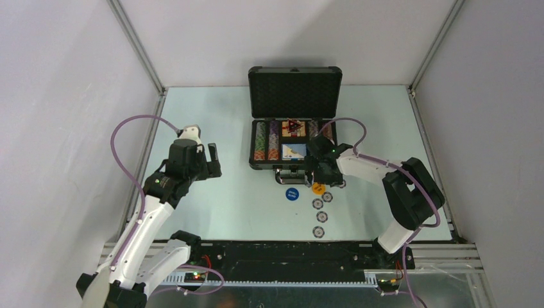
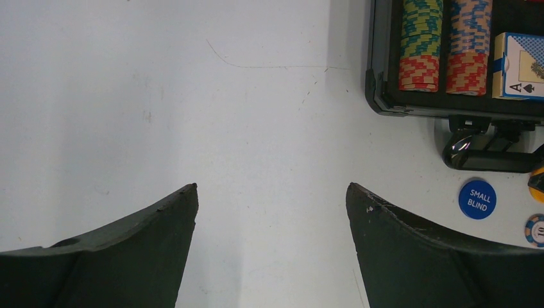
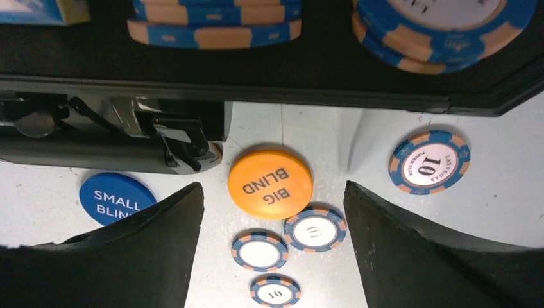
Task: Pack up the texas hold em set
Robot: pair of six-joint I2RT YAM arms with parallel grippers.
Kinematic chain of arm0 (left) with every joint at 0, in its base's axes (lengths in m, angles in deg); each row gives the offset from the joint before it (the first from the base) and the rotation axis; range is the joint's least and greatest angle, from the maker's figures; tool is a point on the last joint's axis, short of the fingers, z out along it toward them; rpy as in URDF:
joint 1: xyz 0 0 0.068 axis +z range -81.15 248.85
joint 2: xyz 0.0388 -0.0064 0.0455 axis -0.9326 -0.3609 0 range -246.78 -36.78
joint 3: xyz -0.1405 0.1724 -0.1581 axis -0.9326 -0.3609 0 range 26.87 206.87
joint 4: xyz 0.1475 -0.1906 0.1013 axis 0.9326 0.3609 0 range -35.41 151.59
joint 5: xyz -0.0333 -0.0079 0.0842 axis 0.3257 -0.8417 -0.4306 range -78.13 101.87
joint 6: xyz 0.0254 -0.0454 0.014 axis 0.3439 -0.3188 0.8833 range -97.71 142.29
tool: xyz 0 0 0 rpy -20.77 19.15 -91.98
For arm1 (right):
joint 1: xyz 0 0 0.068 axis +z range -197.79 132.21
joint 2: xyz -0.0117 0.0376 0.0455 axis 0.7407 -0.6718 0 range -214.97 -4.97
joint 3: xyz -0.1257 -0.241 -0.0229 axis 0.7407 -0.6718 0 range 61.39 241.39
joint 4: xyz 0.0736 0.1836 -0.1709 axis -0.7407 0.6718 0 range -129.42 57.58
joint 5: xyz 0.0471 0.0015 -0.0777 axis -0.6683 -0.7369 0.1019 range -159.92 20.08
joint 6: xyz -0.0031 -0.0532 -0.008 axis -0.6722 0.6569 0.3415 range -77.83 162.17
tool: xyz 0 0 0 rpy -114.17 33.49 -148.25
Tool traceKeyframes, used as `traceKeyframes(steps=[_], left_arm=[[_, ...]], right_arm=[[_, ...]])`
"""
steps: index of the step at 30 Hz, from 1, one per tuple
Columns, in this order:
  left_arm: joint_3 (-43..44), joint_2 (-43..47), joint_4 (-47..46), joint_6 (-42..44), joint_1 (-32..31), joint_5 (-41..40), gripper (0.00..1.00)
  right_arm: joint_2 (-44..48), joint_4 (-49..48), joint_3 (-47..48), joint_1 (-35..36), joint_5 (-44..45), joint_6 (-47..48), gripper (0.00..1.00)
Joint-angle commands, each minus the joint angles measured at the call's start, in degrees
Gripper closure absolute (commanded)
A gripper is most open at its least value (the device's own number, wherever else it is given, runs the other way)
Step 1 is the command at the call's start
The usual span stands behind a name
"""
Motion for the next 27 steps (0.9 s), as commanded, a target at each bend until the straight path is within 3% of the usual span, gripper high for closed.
traceKeyframes(steps=[1,17,27], left_arm=[[0.1,-0.2,-1.4,1.2,0.3,0.3,0.10],[0.1,-0.3,-1.4,1.2,0.4,0.3,0.10],[0.1,-0.3,-1.4,1.2,0.4,0.5,0.10]], right_arm=[[0.3,-4.1,-0.3,-0.3,-1.4,1.7,0.18],[-3.8,-3.3,-0.9,2.9,1.1,0.8,0.38],[-1.9,-1.9,-1.1,7.2,0.6,-0.9,0.40]])
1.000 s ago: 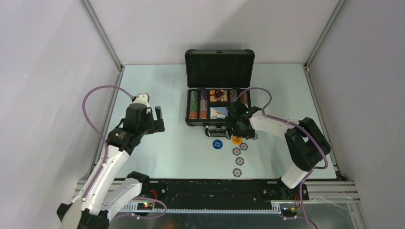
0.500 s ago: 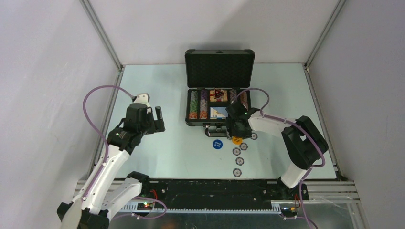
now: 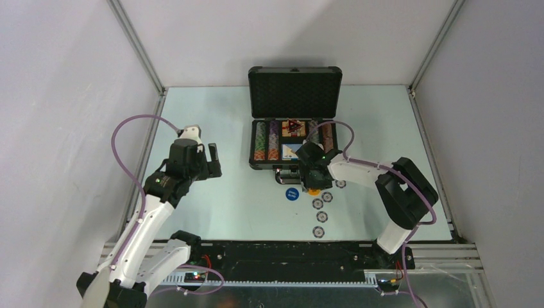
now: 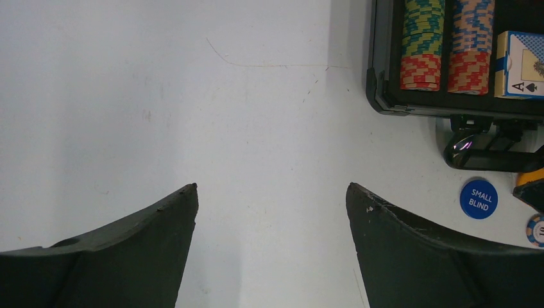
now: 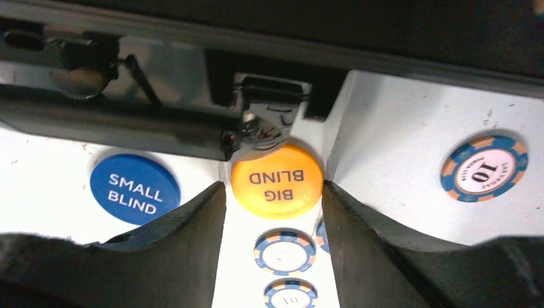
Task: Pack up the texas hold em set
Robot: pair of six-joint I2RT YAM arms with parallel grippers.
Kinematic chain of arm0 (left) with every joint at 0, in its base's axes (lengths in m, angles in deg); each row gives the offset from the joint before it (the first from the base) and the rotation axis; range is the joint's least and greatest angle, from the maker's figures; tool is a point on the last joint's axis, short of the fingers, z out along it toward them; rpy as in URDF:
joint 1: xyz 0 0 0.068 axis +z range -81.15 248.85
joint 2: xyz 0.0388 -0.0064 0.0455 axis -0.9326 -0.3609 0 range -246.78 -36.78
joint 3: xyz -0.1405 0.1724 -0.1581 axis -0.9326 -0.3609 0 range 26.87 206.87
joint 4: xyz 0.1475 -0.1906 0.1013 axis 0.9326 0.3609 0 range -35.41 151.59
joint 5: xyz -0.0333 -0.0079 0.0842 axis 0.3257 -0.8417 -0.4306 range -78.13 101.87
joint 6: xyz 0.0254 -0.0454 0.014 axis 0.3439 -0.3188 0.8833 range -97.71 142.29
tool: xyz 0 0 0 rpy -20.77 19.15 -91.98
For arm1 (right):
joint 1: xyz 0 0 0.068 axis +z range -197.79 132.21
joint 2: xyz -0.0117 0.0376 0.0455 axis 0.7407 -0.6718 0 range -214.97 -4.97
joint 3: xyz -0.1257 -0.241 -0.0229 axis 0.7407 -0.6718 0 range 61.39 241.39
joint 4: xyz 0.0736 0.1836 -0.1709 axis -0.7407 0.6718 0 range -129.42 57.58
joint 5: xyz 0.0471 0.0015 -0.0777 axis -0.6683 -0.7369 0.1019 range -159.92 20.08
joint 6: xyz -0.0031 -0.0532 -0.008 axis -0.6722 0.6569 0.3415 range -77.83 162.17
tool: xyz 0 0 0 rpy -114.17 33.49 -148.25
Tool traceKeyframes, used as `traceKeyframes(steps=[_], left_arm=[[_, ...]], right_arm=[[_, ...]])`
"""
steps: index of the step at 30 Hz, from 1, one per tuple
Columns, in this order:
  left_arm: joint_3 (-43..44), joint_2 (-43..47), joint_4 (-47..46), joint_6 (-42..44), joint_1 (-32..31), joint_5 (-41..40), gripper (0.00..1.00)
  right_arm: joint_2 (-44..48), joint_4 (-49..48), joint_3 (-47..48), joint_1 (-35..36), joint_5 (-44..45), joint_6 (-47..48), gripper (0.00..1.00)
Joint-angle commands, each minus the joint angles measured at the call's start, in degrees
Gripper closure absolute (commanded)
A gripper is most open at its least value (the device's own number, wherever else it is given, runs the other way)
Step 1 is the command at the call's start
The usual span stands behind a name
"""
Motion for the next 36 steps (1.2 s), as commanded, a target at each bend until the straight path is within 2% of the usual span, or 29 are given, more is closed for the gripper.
traceKeyframes(steps=[1,8,15,19,28,36], left_arm=[[0.0,0.1,-1.4,1.2,0.4,0.5,0.10],[-0.1,0.2,-1.4,1.2,0.4,0.5,0.10],[0.0,0.1,-1.4,1.2,0.4,0.5,0.10],[-0.1,0.2,-1.4,1.2,0.4,0.6,0.10],[0.0,0.2,-1.4,1.2,0.4,0.4,0.10],[0.0,0.1,-1.5,1.3,0.4,0.5,0.10]], right_arm=[[0.2,1.0,-0.8,2.3,-1.1,-2.2,0.40],[-1.6,1.3,-0.9,4.1,-0.6,-2.6,0.42],[-3.2,0.2,0.0,3.0,0.9,-3.3,0.29],[-4.1,0.6,1.0,2.1,2.3,-3.2,0.28],[-5.3,1.5,1.9,1.7,2.6,-2.8,0.39],[-5.1,2.7,1.9,2.8,2.5,-2.8,0.42]])
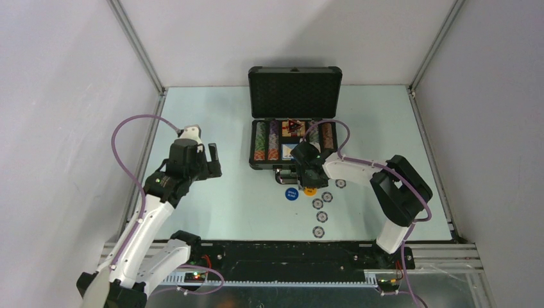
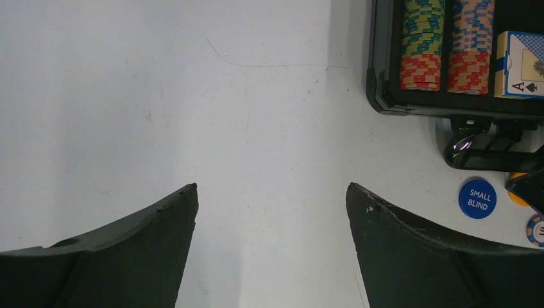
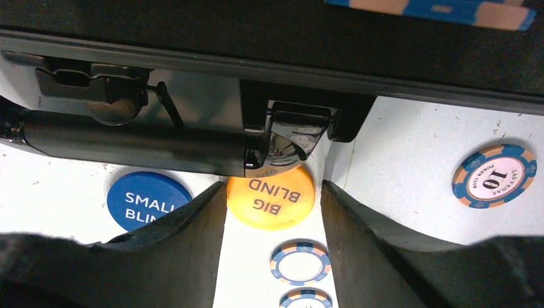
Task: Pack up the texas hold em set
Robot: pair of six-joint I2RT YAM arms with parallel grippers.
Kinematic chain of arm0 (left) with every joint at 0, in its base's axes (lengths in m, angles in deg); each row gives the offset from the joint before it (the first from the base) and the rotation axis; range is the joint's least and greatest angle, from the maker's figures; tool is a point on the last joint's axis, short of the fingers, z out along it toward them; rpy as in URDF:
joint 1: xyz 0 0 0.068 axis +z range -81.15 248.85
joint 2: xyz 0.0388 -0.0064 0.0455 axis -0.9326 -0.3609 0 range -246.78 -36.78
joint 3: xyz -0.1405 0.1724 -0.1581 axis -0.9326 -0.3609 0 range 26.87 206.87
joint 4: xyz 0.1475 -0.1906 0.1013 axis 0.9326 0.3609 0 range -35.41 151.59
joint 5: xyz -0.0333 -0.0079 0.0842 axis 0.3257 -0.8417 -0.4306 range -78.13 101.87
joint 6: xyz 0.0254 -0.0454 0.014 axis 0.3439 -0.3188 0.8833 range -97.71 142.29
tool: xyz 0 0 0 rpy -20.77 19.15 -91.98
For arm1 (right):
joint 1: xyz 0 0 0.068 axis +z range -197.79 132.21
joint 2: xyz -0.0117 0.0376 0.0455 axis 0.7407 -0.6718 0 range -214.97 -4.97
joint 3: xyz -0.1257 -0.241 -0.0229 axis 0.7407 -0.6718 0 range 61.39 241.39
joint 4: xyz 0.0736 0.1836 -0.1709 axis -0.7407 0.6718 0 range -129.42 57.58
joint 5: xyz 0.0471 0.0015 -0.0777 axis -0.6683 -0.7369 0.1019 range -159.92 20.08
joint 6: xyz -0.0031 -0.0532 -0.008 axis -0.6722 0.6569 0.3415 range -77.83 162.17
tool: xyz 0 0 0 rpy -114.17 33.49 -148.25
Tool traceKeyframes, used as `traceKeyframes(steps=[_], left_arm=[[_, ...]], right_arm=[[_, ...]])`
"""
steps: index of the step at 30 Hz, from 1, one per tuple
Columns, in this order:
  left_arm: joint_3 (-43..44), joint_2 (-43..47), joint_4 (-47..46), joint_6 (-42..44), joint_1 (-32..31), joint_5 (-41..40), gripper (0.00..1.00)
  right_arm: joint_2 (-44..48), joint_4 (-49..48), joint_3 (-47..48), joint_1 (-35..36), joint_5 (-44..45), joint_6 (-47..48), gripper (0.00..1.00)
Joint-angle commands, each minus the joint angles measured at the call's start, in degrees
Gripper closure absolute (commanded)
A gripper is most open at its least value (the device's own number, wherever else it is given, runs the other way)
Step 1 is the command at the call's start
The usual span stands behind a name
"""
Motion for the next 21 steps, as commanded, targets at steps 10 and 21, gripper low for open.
traceKeyframes(steps=[10,21], left_arm=[[0.0,-0.1,-1.4,1.2,0.3,0.4,0.10],[0.0,-0.1,-1.4,1.2,0.4,0.3,0.10]], right_arm=[[1.2,2.8,-0.1,0.8,-0.1,-0.2,0.50],[6.0,6.9,3.1,1.4,0.3,0.1,0.49]])
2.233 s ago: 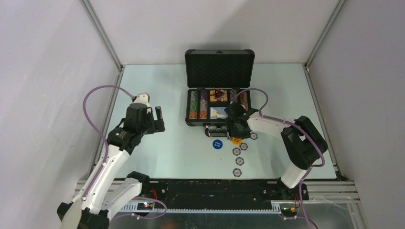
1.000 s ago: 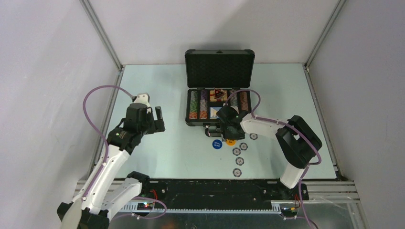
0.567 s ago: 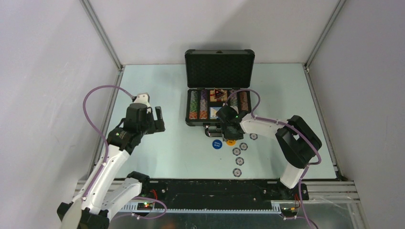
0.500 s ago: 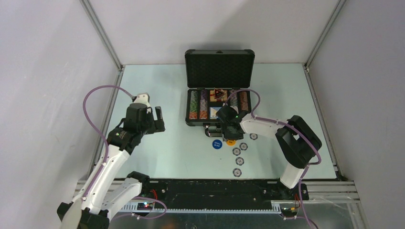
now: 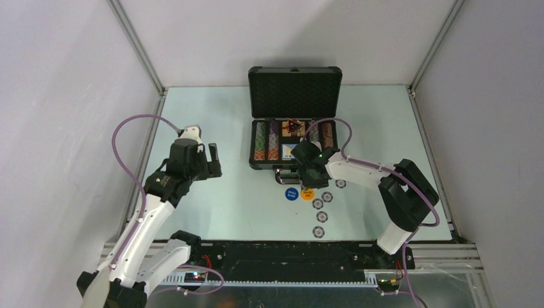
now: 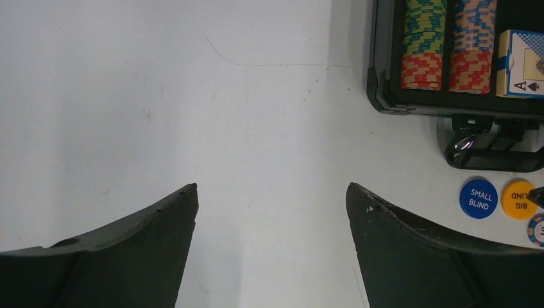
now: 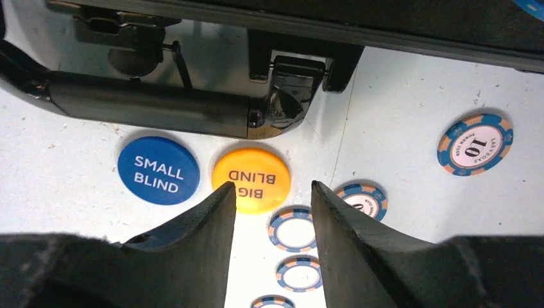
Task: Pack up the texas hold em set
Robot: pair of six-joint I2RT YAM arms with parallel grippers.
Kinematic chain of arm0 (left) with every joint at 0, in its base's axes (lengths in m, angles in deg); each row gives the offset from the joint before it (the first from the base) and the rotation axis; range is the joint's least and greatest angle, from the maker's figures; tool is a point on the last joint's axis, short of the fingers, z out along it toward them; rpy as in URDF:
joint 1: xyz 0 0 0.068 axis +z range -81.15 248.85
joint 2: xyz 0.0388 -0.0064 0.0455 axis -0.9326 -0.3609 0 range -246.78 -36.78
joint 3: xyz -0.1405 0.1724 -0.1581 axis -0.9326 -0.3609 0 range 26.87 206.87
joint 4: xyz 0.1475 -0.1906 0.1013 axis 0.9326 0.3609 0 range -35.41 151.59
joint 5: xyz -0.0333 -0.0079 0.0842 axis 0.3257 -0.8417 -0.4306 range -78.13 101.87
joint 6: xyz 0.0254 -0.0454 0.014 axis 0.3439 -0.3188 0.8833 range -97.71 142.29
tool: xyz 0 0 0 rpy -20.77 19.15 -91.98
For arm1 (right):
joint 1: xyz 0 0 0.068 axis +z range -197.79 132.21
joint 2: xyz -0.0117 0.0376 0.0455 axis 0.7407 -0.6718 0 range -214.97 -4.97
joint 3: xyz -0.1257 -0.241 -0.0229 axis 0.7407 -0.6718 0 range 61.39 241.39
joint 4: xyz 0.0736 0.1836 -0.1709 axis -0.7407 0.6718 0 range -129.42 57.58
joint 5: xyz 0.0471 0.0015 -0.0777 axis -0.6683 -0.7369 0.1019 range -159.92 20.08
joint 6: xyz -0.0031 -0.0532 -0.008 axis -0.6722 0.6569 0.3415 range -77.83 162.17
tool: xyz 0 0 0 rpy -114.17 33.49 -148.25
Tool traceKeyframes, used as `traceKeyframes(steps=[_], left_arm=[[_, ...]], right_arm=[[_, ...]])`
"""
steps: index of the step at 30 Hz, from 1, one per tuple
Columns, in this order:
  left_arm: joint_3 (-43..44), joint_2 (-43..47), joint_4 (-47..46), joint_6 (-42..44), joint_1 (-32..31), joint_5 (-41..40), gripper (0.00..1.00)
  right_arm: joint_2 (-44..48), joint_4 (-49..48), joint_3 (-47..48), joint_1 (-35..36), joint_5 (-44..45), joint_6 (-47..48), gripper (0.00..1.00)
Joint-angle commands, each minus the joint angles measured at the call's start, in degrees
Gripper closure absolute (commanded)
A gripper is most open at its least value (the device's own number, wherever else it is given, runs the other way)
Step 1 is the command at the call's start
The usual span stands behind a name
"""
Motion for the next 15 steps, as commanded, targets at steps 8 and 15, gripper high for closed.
traceKeyframes(steps=[8,15], left_arm=[[0.1,0.1,-1.4,1.2,0.4,0.5,0.10],[0.0,0.2,-1.4,1.3,0.4,0.5,0.10]], right_arm=[[2.1,2.6,3.1,0.3,-1.7,0.4,0.39],[-2.3,1.2,3.2,1.2,-2.9,0.5,0.36]])
